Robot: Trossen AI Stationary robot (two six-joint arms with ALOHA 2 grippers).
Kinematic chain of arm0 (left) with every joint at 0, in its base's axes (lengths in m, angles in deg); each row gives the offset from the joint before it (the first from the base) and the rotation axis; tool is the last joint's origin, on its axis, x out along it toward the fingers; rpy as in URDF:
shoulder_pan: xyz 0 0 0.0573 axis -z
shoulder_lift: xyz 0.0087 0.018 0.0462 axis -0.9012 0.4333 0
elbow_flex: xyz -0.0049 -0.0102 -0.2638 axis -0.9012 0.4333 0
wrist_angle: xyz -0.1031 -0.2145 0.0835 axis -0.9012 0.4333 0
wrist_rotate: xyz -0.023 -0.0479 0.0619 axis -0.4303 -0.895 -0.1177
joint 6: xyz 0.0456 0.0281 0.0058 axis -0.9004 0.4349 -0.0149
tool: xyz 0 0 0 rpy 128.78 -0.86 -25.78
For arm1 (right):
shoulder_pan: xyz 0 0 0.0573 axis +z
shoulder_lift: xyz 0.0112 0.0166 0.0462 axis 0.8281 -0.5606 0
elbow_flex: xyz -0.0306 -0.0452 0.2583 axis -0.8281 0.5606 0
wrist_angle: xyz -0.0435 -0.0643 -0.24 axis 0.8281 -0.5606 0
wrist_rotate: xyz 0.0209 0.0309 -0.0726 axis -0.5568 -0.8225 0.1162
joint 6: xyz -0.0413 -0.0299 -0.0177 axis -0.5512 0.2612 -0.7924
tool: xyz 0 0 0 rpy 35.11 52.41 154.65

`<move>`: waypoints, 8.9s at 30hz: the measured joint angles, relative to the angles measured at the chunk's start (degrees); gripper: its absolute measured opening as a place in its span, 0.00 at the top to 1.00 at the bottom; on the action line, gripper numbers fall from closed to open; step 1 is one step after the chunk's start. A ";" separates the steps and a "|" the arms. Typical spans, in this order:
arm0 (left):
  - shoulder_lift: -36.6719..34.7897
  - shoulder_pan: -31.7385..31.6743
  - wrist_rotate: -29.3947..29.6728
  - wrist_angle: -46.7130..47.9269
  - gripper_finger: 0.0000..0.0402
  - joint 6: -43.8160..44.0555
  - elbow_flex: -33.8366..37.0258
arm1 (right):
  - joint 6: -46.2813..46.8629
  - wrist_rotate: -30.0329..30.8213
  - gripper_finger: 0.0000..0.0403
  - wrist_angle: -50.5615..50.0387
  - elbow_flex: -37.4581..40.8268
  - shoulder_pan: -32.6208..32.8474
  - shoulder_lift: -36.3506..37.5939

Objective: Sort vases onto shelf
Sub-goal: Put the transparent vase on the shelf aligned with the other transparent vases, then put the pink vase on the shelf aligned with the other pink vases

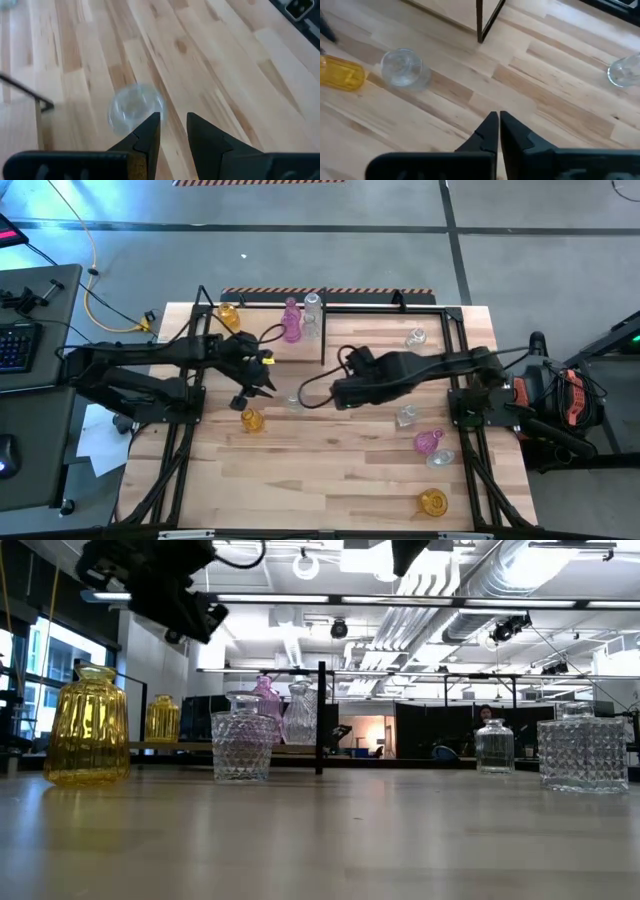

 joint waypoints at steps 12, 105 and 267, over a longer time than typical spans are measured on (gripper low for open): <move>17.17 1.74 7.91 2.33 0.65 -1.63 -10.81 | -7.58 -1.35 1.00 -0.05 2.86 0.32 2.55; 31.04 -8.55 25.98 18.52 0.89 -13.45 -35.02 | 0.58 10.20 1.00 -0.03 2.88 5.87 2.51; -39.70 -10.45 13.18 15.02 0.71 50.36 2.61 | -33.76 -18.95 0.93 11.15 2.88 -2.36 -8.87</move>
